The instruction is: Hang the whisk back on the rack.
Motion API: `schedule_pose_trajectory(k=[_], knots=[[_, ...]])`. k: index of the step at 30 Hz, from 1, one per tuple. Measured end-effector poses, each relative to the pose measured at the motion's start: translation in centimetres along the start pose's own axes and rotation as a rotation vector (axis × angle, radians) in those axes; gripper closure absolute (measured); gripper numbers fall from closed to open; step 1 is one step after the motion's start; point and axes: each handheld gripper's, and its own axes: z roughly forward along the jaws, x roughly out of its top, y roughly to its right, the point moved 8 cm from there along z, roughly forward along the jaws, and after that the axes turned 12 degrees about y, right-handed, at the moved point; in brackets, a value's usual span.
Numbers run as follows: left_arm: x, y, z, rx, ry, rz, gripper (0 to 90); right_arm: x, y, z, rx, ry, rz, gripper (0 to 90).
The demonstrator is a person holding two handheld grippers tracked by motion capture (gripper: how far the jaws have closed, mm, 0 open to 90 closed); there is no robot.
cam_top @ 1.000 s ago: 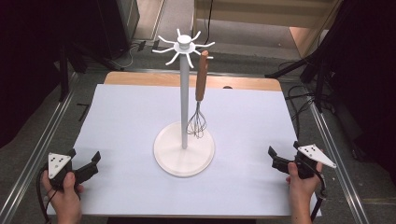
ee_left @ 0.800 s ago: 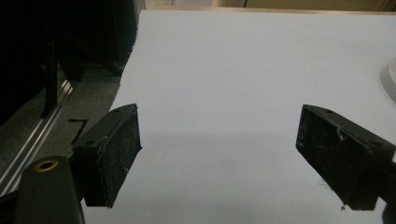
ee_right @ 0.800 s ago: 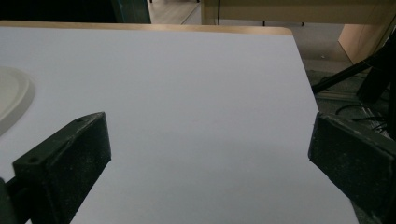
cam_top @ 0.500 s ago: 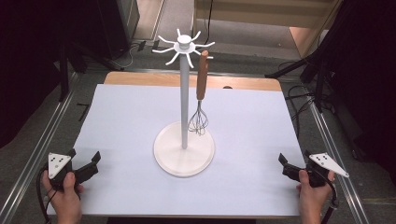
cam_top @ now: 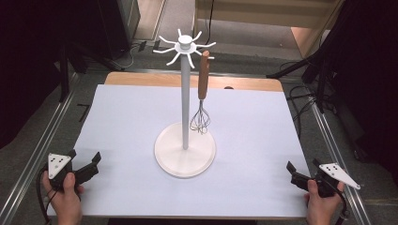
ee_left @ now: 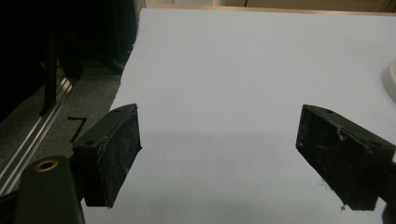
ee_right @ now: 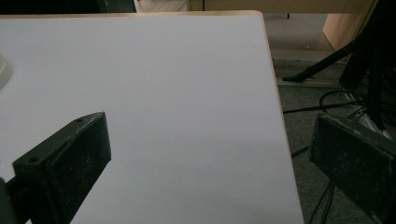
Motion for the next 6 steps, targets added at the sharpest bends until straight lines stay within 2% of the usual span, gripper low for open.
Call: schedule_pose_trajectory(k=[6], knots=[[-0.03,-0.03,0.04,0.0,-0.007,-0.003,14.8,-0.23,0.0,0.17,0.02,0.005,0.03,0.0]])
